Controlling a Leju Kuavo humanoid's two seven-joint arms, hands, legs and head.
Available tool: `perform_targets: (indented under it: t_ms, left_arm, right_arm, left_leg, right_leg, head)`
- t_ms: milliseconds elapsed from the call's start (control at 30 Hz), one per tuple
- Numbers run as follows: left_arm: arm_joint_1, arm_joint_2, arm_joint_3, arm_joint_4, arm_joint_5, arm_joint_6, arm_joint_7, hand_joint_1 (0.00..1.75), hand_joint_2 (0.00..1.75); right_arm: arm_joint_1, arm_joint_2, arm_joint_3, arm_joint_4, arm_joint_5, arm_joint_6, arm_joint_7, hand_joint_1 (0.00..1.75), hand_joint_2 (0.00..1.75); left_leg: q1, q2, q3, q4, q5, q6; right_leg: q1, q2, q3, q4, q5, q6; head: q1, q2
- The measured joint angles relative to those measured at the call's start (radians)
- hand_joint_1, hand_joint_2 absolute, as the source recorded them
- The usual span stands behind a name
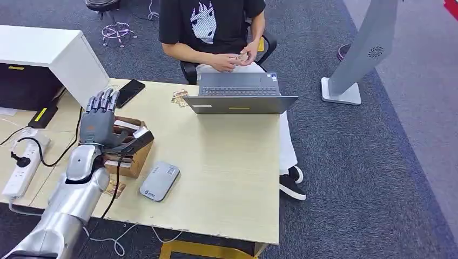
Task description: Pass the card to the sensor for recognition and then transmit it.
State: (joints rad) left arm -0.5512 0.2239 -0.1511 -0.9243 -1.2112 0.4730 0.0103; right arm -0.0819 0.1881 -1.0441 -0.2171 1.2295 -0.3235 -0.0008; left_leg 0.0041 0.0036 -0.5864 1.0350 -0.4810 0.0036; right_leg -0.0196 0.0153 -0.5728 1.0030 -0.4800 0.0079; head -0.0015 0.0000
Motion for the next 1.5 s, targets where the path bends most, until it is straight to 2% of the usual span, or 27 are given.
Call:
perform_targets:
  t_ms: [967,1500]
  left_arm:
    - [-0.027,-0.001,-0.008,0.057,0.031,0.006,-0.002,0.00,1.75]
    - [-0.055,-0.016,-0.030,0.085,0.044,-0.004,-0.008,0.00,1.75]
  right_arm:
    - [-0.001,0.000,-0.002,0.000,-0.002,0.010,-0.003,0.00,1.75]
    - [-0.005,0.000,-0.002,0.001,-0.002,0.001,-0.002,0.00,1.75]
  left_leg:
    - [0.000,0.000,0.000,0.000,0.000,0.000]
    - [0.000,0.000,0.000,0.000,0.000,0.000]
  right_leg:
    - [0.000,0.000,0.000,0.000,0.000,0.000]
    - [0.000,0.000,0.000,0.000,0.000,0.000]
  head:
    - [0.000,0.000]
    - [0.000,0.000]
